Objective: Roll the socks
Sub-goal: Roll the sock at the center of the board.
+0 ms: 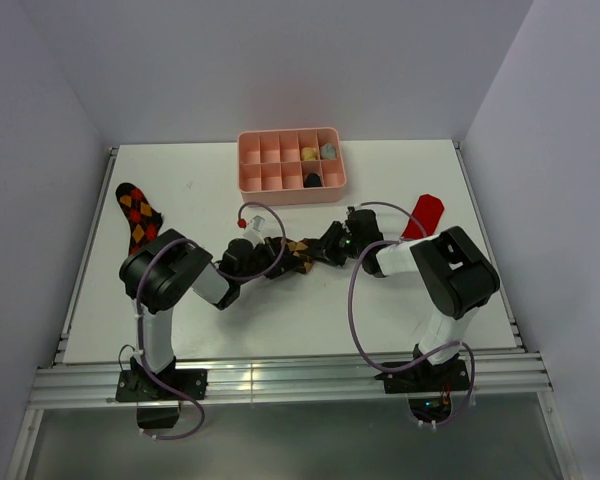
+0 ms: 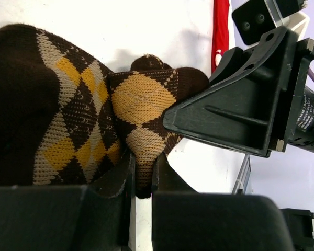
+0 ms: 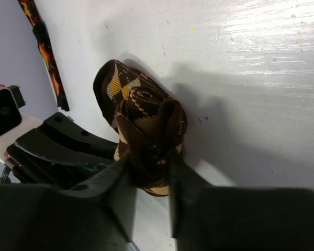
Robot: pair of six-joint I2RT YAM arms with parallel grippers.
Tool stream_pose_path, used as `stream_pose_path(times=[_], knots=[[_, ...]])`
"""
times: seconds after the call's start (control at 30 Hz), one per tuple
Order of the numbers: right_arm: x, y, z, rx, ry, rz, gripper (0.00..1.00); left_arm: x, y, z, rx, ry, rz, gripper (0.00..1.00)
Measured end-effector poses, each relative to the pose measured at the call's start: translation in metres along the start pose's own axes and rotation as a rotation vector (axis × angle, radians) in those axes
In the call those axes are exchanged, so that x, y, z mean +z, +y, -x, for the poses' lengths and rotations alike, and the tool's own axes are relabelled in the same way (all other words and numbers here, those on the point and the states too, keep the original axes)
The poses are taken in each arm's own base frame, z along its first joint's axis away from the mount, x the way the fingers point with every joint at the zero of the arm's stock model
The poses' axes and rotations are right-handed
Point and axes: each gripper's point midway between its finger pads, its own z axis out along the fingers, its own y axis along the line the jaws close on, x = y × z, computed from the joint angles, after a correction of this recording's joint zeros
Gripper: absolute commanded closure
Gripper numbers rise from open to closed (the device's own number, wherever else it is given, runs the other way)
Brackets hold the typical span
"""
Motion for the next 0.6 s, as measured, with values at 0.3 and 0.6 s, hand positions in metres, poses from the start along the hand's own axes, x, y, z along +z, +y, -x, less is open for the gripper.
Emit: stream_pose_path(times=[0.3,0.6], knots=[[0.000,0.000,0.002,-0.004,-0.007,0.000,1.00,0.001,0.001,0.001,0.007,0.010,-0.002,0.66],[-0.007,-0.003,0.003,-0.028,-0.019,-0.067,1.00,-0.011,-0.003,0.014,0.162,-0.037,0.114,0.34]])
